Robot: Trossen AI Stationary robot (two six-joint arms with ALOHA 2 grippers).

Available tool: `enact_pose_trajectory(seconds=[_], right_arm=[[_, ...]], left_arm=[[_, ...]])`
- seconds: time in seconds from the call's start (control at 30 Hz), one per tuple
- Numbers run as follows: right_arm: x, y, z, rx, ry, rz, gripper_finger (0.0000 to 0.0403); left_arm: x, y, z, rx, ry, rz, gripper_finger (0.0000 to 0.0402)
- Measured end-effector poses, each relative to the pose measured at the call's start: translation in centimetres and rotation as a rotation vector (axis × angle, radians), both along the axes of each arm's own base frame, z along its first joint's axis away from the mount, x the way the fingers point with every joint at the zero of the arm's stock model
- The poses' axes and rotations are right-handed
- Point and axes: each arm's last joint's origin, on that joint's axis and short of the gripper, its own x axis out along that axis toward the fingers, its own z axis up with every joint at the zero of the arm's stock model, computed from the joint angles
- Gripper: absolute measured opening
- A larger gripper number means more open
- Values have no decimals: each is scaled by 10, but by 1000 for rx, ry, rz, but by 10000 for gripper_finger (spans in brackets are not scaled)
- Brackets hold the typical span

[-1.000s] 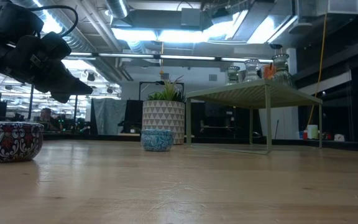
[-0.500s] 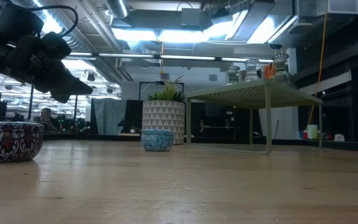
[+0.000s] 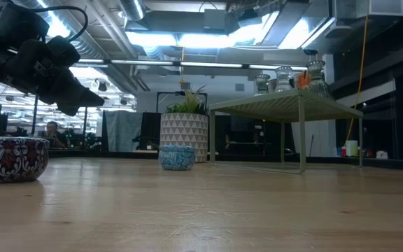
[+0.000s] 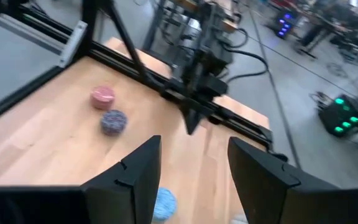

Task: Pick & Place candle stick holders
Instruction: Put the blue scented candle on the shelf

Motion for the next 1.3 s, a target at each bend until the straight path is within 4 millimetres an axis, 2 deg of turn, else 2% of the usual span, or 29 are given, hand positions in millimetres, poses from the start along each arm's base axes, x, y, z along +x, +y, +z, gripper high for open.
enact_pose_trajectory(seconds=[0.37, 0.6, 0.9, 1.1, 1.3], right_arm=[[0, 0, 1, -2, -16, -13, 188], [1, 4, 3, 42, -32, 102, 188], [15, 9, 3, 77, -84, 192, 188], [23, 9, -4, 69, -56, 181, 188], [27, 7, -8, -1, -52, 90, 188]], left_arm=[[0, 0, 0, 0, 0, 0, 6], [0, 0, 0, 0, 0, 0, 6], [0, 0, 0, 0, 0, 0, 6], [0, 0, 0, 0, -1, 0, 6], [0, 0, 0, 0, -2, 0, 6]])
